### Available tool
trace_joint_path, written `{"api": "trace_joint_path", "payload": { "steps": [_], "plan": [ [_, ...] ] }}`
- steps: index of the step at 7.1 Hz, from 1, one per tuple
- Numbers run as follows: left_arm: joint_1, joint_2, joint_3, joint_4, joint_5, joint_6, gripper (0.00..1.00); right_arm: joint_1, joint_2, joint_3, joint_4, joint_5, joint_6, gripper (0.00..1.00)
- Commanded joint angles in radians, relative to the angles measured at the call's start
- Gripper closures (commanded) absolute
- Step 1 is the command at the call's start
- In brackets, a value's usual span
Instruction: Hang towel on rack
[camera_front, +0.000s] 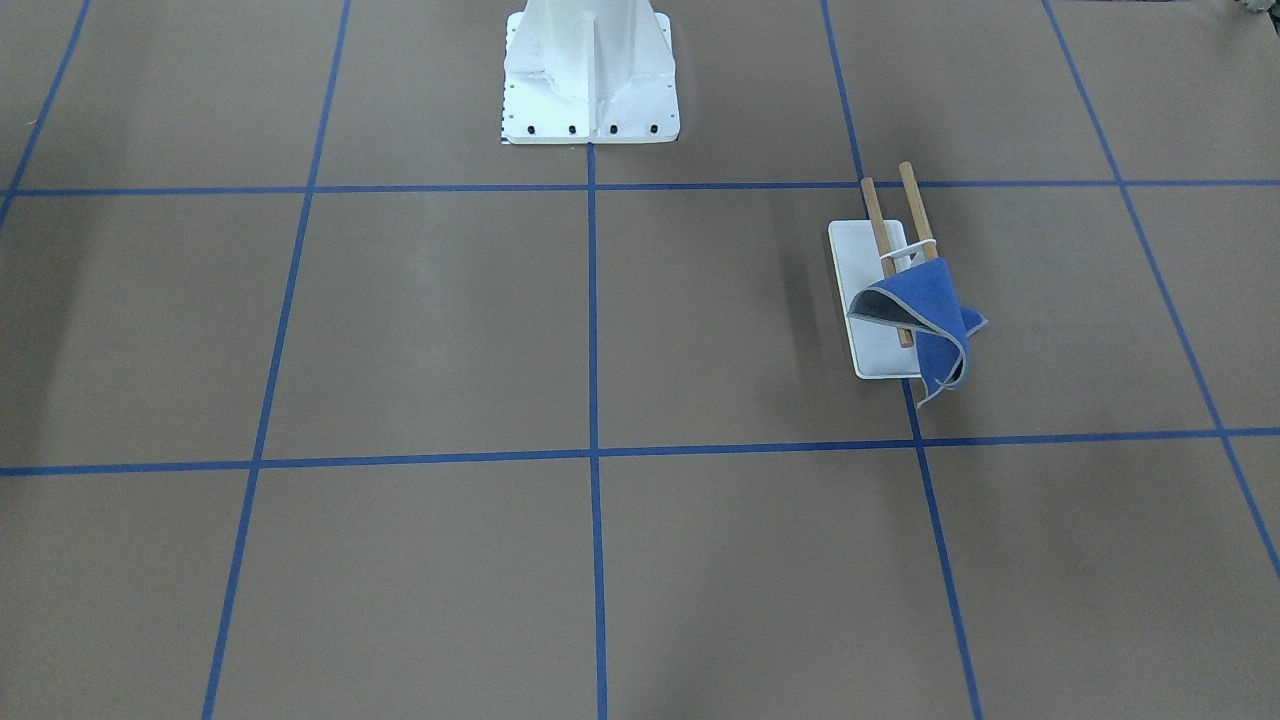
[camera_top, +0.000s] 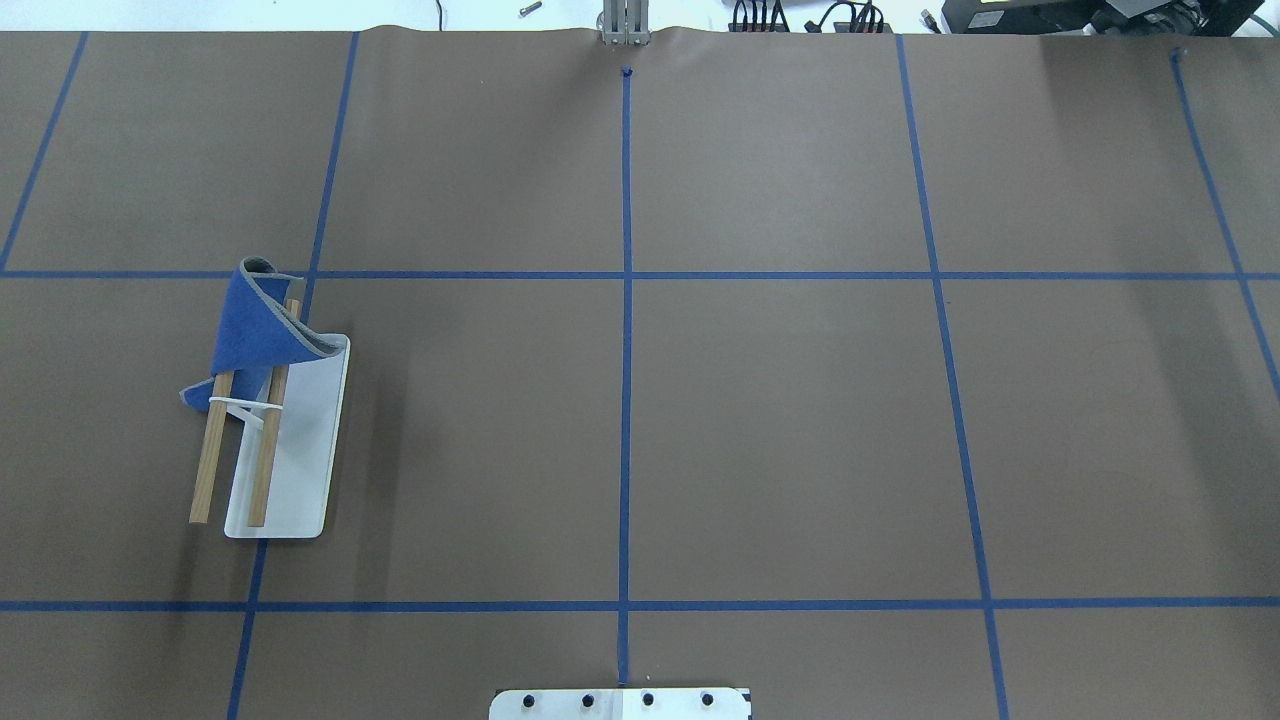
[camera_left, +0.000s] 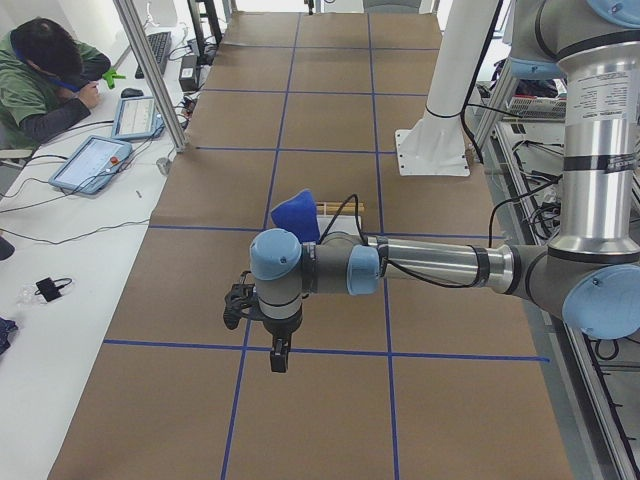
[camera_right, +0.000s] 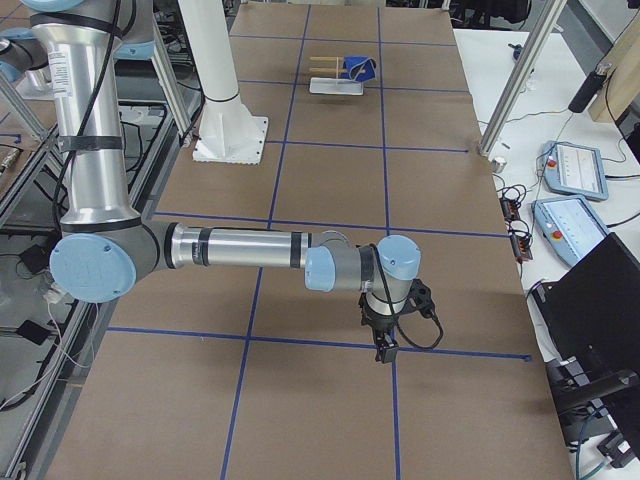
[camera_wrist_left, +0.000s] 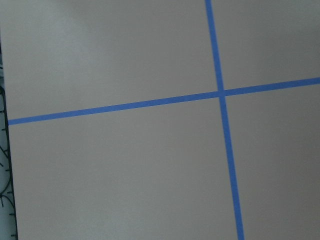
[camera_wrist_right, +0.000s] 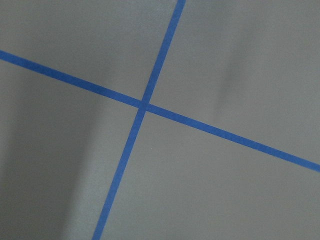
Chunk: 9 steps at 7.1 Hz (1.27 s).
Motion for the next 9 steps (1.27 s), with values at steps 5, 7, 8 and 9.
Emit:
{"api": "trace_joint_path", "payload": {
  "steps": [5,7,8,9],
  "plan": [
    [0.003,0.005,-0.041,0.009,-0.006,0.010,0.01,0.000,-0.003,0.000,0.000,0.002,0.000,0.00],
    [0.003,0.005,-0.040,0.009,-0.006,0.010,0.01,0.000,-0.006,0.000,0.000,0.002,0.000,0.00],
    [0.003,0.005,-0.035,0.006,-0.006,0.010,0.01,0.000,-0.010,0.001,0.012,0.002,0.000,0.00],
    [0.003,0.007,-0.037,0.007,-0.006,0.010,0.01,0.000,-0.042,0.000,0.087,0.002,0.000,0.00]
  ]
}}
